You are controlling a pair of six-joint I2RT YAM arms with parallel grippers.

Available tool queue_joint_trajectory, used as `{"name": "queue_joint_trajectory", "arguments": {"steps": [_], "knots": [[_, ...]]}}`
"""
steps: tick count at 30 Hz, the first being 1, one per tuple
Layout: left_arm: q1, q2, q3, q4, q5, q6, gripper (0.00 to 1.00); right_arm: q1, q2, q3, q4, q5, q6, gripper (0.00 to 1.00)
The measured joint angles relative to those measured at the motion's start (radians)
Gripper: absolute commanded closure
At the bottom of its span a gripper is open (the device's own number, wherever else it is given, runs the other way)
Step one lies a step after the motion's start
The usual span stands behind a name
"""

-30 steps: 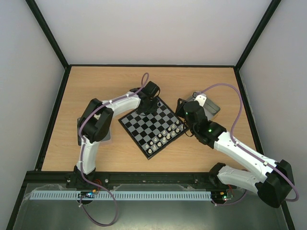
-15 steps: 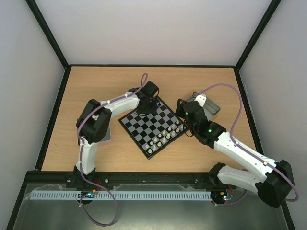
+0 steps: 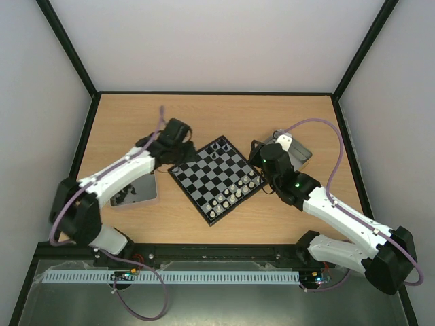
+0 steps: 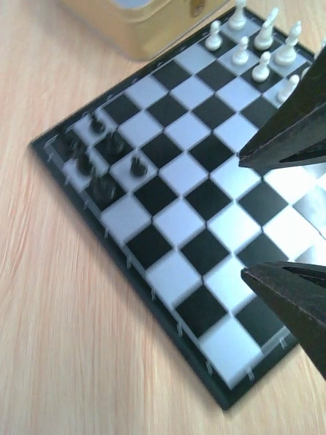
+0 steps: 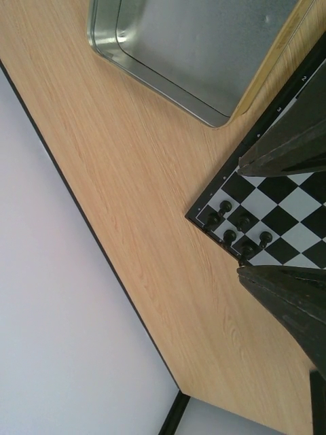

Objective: Set up the chess pieces on the board
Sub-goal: Pick up the chess piece from the storage box.

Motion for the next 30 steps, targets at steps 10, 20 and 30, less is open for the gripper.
{"name": "queue_joint_trajectory", "arguments": {"steps": [10,20,30], "knots": [[0.291,-0.476,-0.492,0.141,-0.008,-0.219,0.55,0.000,0.011,-0.001,0.004,-0.016,0.004,0.65],[0.533,-0.496,-0.663,0.321,0.147,-0.403,0.68,0.000,0.031,-0.001,0.007,-0.036,0.008,0.65],[0.614,-0.321,-0.711,0.472,0.277,-0.465,0.71,0.000,0.032,-0.001,0.009,-0.038,0.008,0.65]]}}
